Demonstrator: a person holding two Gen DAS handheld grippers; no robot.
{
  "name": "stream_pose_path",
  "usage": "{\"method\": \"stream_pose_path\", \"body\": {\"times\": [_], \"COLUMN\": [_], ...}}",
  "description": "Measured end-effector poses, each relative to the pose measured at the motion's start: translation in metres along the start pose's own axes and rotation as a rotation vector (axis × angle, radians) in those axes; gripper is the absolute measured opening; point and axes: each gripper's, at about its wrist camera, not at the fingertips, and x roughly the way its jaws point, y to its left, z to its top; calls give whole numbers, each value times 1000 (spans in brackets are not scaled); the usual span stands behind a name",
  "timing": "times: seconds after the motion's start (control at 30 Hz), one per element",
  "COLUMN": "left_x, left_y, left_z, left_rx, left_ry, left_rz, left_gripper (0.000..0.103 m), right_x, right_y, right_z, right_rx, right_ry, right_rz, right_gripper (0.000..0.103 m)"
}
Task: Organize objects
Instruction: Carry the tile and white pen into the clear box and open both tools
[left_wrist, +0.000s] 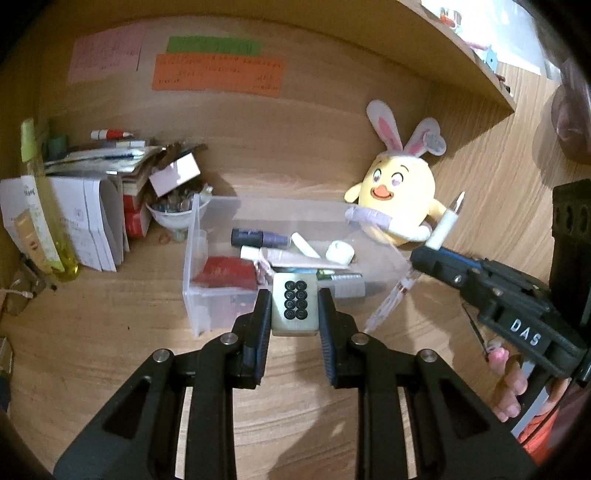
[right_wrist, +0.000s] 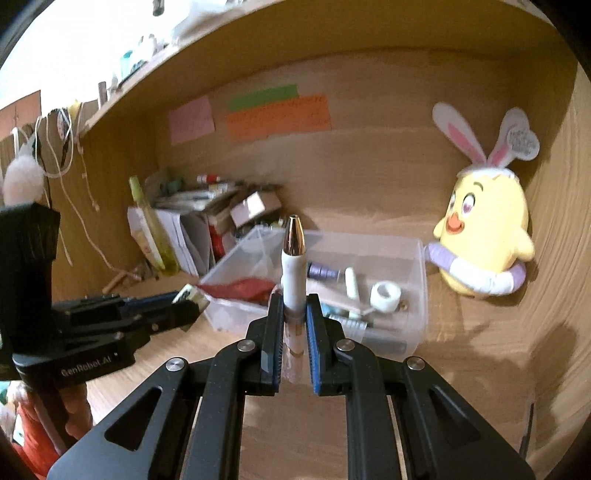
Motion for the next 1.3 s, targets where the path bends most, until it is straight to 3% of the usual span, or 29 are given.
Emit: {"method": "stream_pose_path", "body": {"times": [0.3, 0.5, 0.87, 1.07, 1.17, 1.23, 1.3], "left_x": [8, 31, 89, 98, 92, 85, 79], "left_y": [1, 2, 0, 4, 6, 6, 6], "left_z": [17, 29, 37, 39, 41, 43, 44], "left_rx": [-6, -9, 4, -10, -19, -15, -10], "left_ry": [-20, 11, 110, 125, 105, 91, 78], "left_rz": [-9, -17, -21, -16, -30, -30, -29], "left_gripper": [24, 24, 24, 24, 25, 25, 25], "right_x": [-3, 11, 60, 85, 93, 95, 96], "right_y": [-13, -26, -38, -30, -24, -22, -19], "right_z": [29, 41, 33, 29, 29, 30, 29], "right_rx": [11, 13, -80, -117, -106, -94, -98], "right_ry": [-73, -74, 35, 95, 118, 120, 114], "right_rz": [-30, -78, -259, -228, -178, -155, -156], "right_gripper": [10, 10, 10, 12, 21, 35, 36]}}
